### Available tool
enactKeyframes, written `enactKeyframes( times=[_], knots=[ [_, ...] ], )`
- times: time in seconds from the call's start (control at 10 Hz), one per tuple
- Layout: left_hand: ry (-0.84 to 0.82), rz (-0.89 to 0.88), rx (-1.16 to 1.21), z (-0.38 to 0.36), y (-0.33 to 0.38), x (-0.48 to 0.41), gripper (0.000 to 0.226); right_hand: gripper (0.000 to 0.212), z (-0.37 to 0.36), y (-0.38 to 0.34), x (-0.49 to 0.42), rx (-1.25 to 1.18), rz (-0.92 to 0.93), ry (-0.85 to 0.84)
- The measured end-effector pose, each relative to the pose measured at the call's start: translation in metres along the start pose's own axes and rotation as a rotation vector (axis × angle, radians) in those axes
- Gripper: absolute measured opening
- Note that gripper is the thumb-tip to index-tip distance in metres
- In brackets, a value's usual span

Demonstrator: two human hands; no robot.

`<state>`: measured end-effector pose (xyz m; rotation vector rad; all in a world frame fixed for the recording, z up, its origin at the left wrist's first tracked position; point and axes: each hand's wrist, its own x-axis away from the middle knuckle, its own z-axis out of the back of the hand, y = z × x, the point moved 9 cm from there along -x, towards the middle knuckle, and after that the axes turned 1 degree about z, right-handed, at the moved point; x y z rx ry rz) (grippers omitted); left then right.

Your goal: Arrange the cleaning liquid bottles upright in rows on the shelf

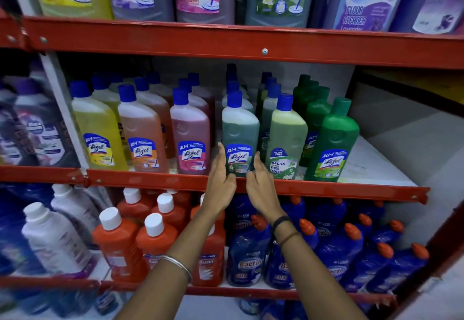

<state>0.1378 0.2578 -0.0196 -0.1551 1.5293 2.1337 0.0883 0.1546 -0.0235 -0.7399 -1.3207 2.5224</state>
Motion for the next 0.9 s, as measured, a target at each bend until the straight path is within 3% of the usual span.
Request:
enactKeyframes(
  times=[0.5, 0.7, 0.8, 0.9],
  knots=[
    [-0.065, 0.037, -0.055, 0.006, 0.006, 0.004, 0.076, 0.051, 0.006, -0.007, -0.003, 0.028, -0.064, 0.094],
    [-0.105, 0.023, -0.124, 0.006, 0.009, 0.006, 0.076, 0.053, 0.006, -0.008, -0.002, 0.037, -0.094, 0.052],
    [-0.073, 0.050, -0.140, 0.010, 0.009, 0.011, 0.073, 0.056, 0.006, -0.008, 0.000, 0.067, -0.077, 0.028],
    [0.153, 0.017, -0.100, 0.029, 0.031, 0.027, 0.071, 0.057, 0.035, -0.022, 0.013, 0.103, -0.010, 0.148]
  ],
)
